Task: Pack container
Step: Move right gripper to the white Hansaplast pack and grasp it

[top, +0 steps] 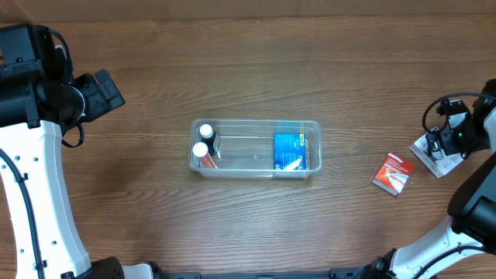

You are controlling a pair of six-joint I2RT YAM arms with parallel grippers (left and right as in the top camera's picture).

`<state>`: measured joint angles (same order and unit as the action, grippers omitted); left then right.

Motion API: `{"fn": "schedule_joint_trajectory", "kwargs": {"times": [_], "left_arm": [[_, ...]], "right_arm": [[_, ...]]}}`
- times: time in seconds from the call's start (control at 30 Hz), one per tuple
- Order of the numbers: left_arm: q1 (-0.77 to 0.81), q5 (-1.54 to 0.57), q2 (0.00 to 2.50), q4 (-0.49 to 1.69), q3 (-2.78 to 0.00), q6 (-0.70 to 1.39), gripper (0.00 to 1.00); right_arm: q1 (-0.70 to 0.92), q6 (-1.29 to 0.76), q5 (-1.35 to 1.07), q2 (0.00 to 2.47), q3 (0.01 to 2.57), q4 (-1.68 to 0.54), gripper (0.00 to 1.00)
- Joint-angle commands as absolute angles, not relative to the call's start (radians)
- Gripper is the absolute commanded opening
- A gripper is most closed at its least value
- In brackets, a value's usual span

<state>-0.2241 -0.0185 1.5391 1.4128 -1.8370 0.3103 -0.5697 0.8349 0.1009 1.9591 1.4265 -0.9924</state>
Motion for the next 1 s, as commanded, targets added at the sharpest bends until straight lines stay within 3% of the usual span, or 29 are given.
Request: {"fn": "schedule_joint_trajectory", "kwargs": {"times": [0.0,0.4,0.63,0.9,0.97], "left_arm": [[-0.226,-0.009,1.536,1.406,-1.832,0.295,1.0],[-0.226,-0.008,1.536,1.406,-1.832,0.295,1.0],[-0.226,-0.009,1.536,1.404,-1.832,0.296,1.0],[-0.226,-0.024,1.536,1.403,-1.832,0.3,1.0],[-0.226,-0.024,1.536,1.403,-1.832,0.3,1.0]], "right_arm": [[-0.571,0.865,0.026,1.974,1.42,-1.008,1.0],[-0.572,0.898,-0.021,1.974,1.419,-1.083,1.0],[-0.572,0.897,-0.02,1.974,1.284,-0.986,1.0],[-0.572,0.728,-0.073,1.973,1.279,-0.916,1.0],[-0.572,0.728,-0.073,1.973,1.279,-0.905,0.94]]}}
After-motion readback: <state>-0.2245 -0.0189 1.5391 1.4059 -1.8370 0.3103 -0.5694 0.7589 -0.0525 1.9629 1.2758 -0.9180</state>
